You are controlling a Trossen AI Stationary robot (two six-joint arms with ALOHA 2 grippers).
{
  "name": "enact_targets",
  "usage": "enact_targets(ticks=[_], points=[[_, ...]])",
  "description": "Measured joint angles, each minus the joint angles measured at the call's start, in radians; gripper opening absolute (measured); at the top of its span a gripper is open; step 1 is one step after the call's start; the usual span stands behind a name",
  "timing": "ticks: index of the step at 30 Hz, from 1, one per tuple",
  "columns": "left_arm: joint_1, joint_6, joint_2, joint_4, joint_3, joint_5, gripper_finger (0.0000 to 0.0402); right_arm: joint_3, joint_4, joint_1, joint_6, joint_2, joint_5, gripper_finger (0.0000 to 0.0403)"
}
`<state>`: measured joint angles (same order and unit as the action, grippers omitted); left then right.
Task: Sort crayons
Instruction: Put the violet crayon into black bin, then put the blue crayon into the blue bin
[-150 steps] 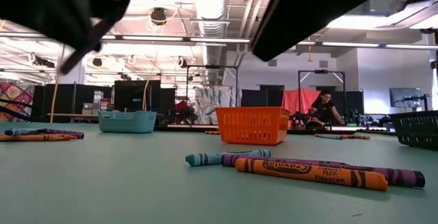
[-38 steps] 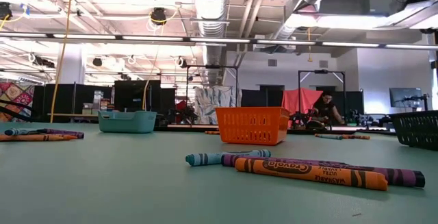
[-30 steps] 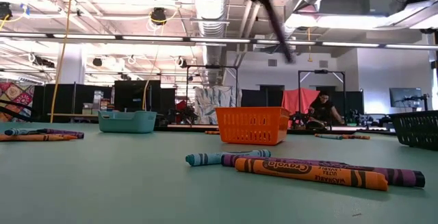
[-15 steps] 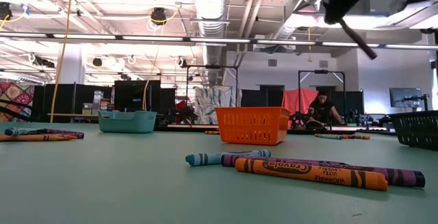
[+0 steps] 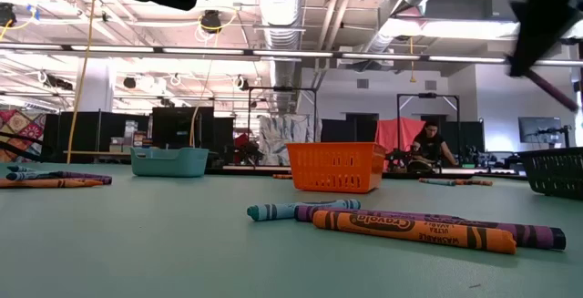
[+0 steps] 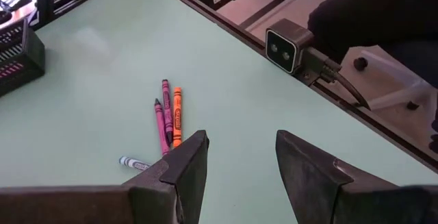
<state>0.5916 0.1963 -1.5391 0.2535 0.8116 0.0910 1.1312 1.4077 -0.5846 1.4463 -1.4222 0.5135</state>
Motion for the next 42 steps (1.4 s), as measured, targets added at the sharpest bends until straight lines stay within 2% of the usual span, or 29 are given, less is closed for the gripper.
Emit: enact_targets(ticks=[3,8,16,34,39,42], points=[[0.005,0.001,0.000,0.010,0.000,0.000,0.0162,-0.110,-0.019,0.000,0.085,0.086,-0.068,0.0002],[0.006,-0.009,0.000,0.008,0.000,-0.001,0.0162,-0.246,-0.051,0.000,0.224,0.172,-0.087,0.0009],[0.019,-0.028,0.000,-0.010,0.000,-0.002,0.0162,-0.380,-0.133,0.005,0.300,0.200,-0.198,0.0019],[0.037,-0.093,-0.001,-0.073,0.000,0.000,0.0162,-0.406,-0.169,0.003,0.302,0.199,-0.196,0.0109],[0.037,-0.108,-0.001,-0.080,0.000,0.013,0.0162,-0.395,-0.182,-0.019,0.292,0.199,-0.135,0.0120],[0.037,-0.115,-0.001,-0.071,0.000,0.056,0.0162,-0.372,-0.182,-0.034,0.288,0.199,-0.091,0.0121]])
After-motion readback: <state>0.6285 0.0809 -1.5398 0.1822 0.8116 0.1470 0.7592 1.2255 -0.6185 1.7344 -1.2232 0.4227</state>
